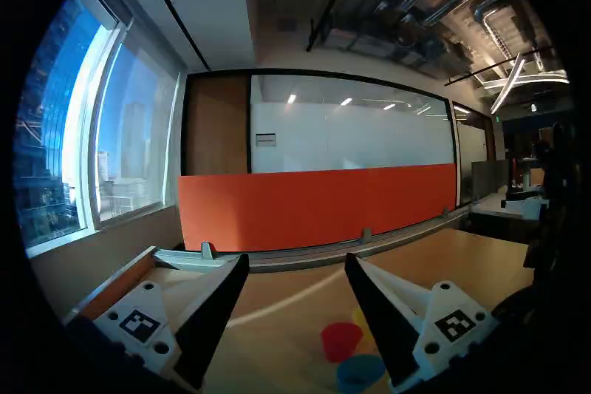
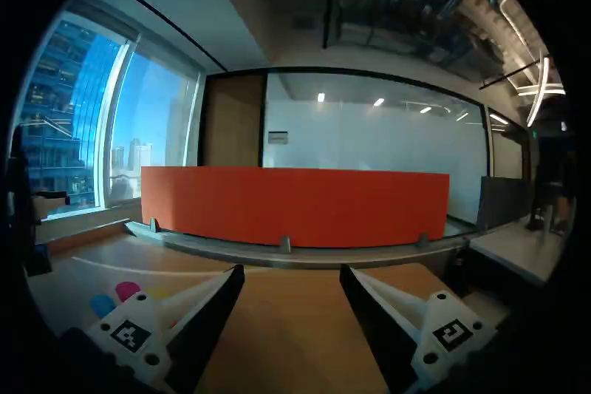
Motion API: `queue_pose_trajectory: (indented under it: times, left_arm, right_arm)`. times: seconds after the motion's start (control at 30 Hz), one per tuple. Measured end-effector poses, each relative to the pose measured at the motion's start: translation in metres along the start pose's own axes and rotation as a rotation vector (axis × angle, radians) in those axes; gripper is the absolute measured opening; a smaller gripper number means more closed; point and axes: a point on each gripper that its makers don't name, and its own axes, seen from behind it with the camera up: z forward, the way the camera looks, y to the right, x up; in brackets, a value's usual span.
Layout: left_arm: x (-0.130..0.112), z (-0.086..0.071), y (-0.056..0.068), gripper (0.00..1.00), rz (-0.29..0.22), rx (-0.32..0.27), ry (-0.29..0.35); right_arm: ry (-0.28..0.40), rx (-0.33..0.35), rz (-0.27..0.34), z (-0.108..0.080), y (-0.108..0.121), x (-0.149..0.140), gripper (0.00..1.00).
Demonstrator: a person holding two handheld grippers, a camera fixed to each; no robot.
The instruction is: Pour water
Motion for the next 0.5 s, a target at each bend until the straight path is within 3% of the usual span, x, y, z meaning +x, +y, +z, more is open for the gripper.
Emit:
queue_pose_trajectory:
  times: [0.2,0.5]
  left_arm:
    - [-0.003,0.001,0.007,0.96,0.013,-0.029,-0.025]
    - [-0.003,0.003,0.021,0.96,-0.018,-0.119,-0.039]
  right_arm:
    - [-0.013,0.03,0.008,0.0,-0.007,-0.001,1.0]
    - [-0.017,0.12,-0.004,-0.003,-0.023,0.006,1.0]
